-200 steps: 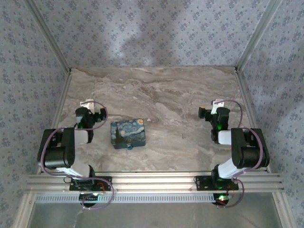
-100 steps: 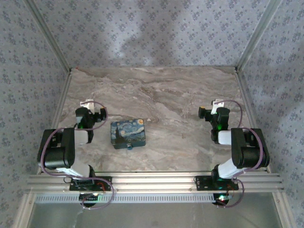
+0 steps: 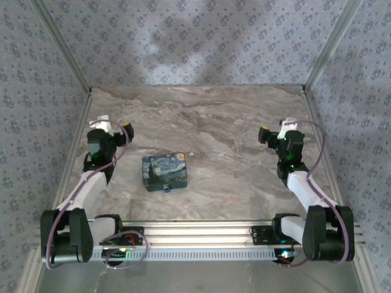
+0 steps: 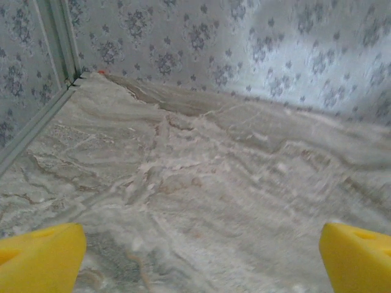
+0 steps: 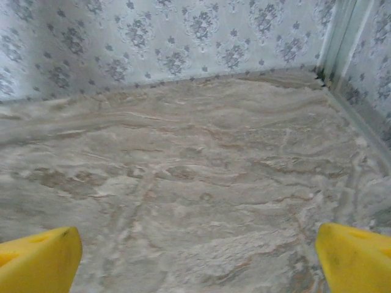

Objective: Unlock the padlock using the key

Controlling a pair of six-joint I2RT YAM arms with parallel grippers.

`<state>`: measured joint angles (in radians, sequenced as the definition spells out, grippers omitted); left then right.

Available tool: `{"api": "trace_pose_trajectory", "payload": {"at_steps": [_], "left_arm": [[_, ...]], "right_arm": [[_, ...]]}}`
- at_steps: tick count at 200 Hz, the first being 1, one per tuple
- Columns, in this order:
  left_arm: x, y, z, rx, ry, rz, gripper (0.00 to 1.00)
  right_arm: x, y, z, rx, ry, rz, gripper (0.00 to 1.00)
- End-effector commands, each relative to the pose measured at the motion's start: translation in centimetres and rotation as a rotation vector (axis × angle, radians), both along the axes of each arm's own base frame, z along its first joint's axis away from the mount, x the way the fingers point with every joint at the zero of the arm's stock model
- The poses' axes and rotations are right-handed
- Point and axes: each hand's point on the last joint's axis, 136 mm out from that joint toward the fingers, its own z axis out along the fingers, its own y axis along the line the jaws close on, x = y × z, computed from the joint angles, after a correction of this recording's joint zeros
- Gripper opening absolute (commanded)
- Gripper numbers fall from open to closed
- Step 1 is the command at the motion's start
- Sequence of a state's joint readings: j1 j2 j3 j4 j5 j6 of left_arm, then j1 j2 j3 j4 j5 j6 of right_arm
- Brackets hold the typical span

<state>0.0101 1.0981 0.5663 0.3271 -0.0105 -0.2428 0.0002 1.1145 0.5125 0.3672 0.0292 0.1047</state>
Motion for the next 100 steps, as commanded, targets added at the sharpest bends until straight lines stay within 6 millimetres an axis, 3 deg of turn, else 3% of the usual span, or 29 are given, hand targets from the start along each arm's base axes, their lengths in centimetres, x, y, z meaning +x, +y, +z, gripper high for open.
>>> {"api": "trace_pose_trajectory", "payload": {"at_steps": [1, 24, 63, 100], "left_arm": [[-1.4, -1.1, 0.4, -0.209, 0.081, 0.016, 0.96], [-2.2, -4.0, 1.8, -0.313, 0.059, -0.07, 0.96], [-3.2, -10.5, 1.7, -0.405, 0.106, -0.264, 0.96], [-3.9, -15.9, 0.9, -0.41, 0.141, -0.401, 0.96]], "right_arm": [[-2.1, 2.2, -1.5, 0.126, 0.204, 0.014, 0.98], [-4.2, 5.1, -2.7, 0.167, 0.341, 0.066, 0.96], [-9.2, 10.6, -7.4, 0.155, 0.616, 0.221, 0.91], [-12.4, 13.2, -10.8, 0.055, 0.797, 0.324, 0.85]]}}
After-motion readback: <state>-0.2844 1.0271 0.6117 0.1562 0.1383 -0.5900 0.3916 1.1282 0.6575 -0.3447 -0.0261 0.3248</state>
